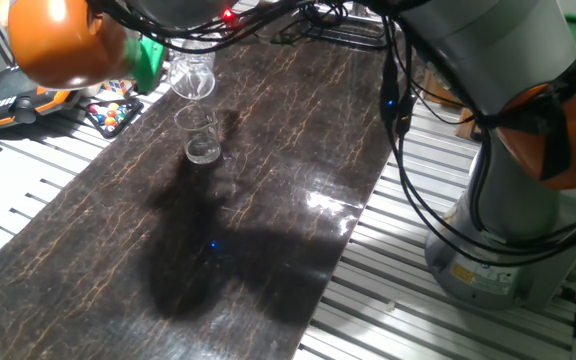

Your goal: Pour the water from one cup into another empty cup

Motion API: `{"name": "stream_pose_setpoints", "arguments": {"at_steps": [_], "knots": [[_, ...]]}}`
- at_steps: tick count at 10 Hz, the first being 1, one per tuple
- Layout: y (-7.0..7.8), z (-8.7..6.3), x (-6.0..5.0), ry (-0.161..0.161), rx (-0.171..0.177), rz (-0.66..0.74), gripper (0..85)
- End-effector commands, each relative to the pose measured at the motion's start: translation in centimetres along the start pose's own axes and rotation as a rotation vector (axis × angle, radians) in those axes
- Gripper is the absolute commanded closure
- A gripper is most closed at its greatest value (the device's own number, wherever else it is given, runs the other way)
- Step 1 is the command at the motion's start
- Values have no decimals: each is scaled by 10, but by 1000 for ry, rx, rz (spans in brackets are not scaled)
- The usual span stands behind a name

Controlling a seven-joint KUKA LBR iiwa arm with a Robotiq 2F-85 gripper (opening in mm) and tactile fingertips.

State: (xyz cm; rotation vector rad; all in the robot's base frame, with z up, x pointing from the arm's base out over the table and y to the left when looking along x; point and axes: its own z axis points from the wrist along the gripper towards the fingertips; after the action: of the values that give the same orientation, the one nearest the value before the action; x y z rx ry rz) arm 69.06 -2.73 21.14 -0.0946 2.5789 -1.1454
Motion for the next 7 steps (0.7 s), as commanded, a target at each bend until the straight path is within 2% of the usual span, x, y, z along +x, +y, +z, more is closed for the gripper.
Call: {"name": "stream_pose_setpoints", "arguments": {"at_steps": [1, 4, 7], "knots": [[0, 0, 0, 0, 4, -1, 843], [1, -3, -1, -1, 18, -23, 843], [2, -7, -3, -8, 56, -40, 843]]}}
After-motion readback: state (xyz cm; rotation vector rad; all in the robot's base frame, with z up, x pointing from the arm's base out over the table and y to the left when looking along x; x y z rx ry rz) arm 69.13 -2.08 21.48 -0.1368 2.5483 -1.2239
